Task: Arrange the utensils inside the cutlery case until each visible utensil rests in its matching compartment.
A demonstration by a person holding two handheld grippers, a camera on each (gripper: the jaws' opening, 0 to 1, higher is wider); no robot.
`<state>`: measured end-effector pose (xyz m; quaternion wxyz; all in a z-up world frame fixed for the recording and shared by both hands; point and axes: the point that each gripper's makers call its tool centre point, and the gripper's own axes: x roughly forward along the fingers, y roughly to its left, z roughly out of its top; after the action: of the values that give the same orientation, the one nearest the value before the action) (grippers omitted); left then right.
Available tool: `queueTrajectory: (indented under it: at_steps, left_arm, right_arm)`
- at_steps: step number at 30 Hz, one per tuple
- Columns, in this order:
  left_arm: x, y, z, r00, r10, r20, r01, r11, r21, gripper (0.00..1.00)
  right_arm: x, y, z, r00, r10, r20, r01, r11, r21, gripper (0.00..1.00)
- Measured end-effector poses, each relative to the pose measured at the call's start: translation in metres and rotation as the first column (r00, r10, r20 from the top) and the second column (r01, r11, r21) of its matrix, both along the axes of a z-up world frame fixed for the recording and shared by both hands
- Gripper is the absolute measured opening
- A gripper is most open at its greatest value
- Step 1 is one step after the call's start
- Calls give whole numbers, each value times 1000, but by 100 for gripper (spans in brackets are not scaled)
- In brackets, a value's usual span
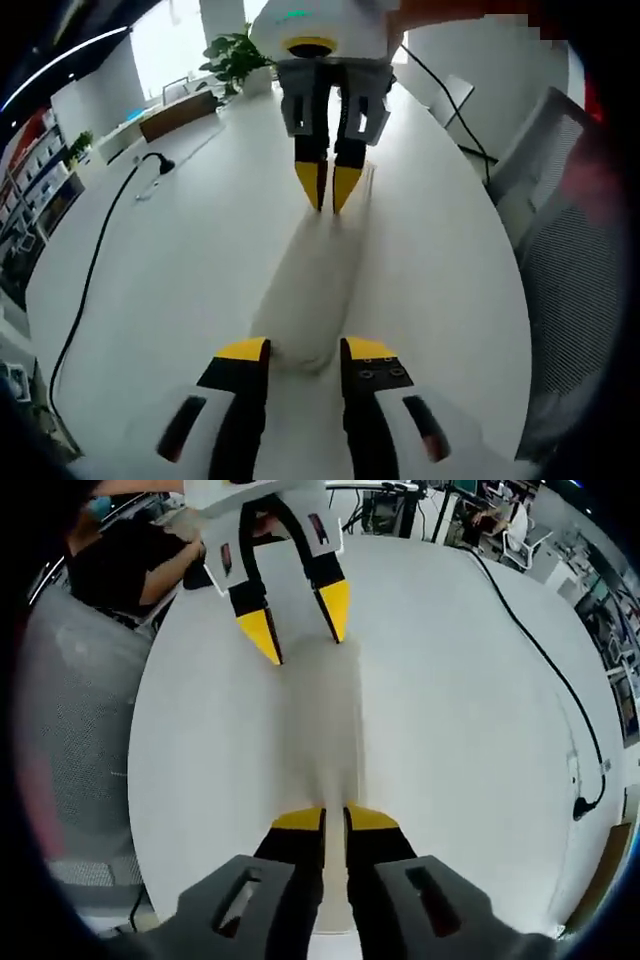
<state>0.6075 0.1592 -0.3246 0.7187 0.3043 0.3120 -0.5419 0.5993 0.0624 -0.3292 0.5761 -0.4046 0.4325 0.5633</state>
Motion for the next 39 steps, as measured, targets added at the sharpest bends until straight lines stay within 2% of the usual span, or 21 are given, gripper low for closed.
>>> queueTrajectory:
  at_steps: [1,3,5,7,11,13,18,22,24,26,27,28,29,30,31,32,33,34,35,37,39]
  left_arm:
    - [0,0,0,1000,-8,-6,8,1000,12,29]
    - [1,-2,-1,1000,-15,-22,15,1000,20,30]
    - [-1,-1,-2,998,-62,4,61,997,54,30]
    - [-2,-1,-2,997,-72,16,71,996,62,30]
    - [-1,-1,-2,999,-48,-16,48,998,47,30]
    - [-3,-1,-2,998,-68,-12,68,996,59,30]
    - [-3,0,-3,996,-86,-8,87,993,76,29]
    - [-2,-1,-4,997,-76,-21,78,994,80,29]
    - [-3,-2,-5,994,-109,-5,109,990,91,28]
    - [-4,-2,-5,994,-108,-8,108,991,85,28]
    - [-4,-2,-5,996,-94,-10,94,993,77,28]
    - [-3,-2,-4,997,-82,-17,83,994,68,29]
    - [-4,-2,-4,993,-120,-2,120,990,67,29]
    - [-3,-1,-4,994,-112,-4,112,992,58,29]
    - [-1,-4,-3,998,-62,-18,62,998,25,30]
    - [1,-3,-3,999,-40,-16,41,999,34,30]
    - [1,-4,-2,998,-59,-2,59,997,40,30]
    - [1,-4,-2,999,-45,7,44,998,49,34]
    - [-1,0,-3,1000,-29,4,29,997,74,41]
    - [-1,0,2,998,-57,37,54,997,64,56]
    - [-1,1,4,998,-55,12,54,996,64,60]
  right_arm:
    - [-3,0,0,1000,-1,-27,0,1000,-21,7]
    - [-1,-1,-1,1000,26,2,-26,998,-65,7]
    - [-2,-1,-2,998,52,18,-50,994,-95,7]
    - [-1,-1,-2,999,44,21,-41,994,-97,7]
    - [1,-3,-3,1000,-3,8,4,995,-99,7]
    - [2,-3,-3,1000,-28,-13,26,994,-103,7]
    - [1,-2,-4,1000,-15,3,15,991,-137,7]
    - [3,-3,-4,999,-34,-14,32,992,-126,5]
    - [1,-2,-5,999,-22,-24,19,993,-121,3]
    - [-6,0,-7,997,-46,-69,37,992,-123,0]
    - [-5,-2,-7,997,-45,-57,36,990,-135,0]
    - [-3,-1,-6,999,45,-14,-47,987,-153,0]
    - [-2,0,-4,991,136,19,-131,978,-164,0]
    - [-5,-1,-5,990,138,31,-131,979,-159,0]
    - [-8,-1,-3,995,104,2,-103,985,-138,6]
    - [-6,2,0,1000,-19,-13,18,996,-89,21]
    - [-14,7,9,990,-105,-91,106,994,-2,33]
    - [-12,10,16,992,-93,-86,98,993,59,41]
    - [-3,4,23,996,-86,-19,87,991,104,44]
    - [-1,-15,27,992,-128,12,127,986,105,46]
    - [-7,-39,20,992,-126,11,125,991,40,56]
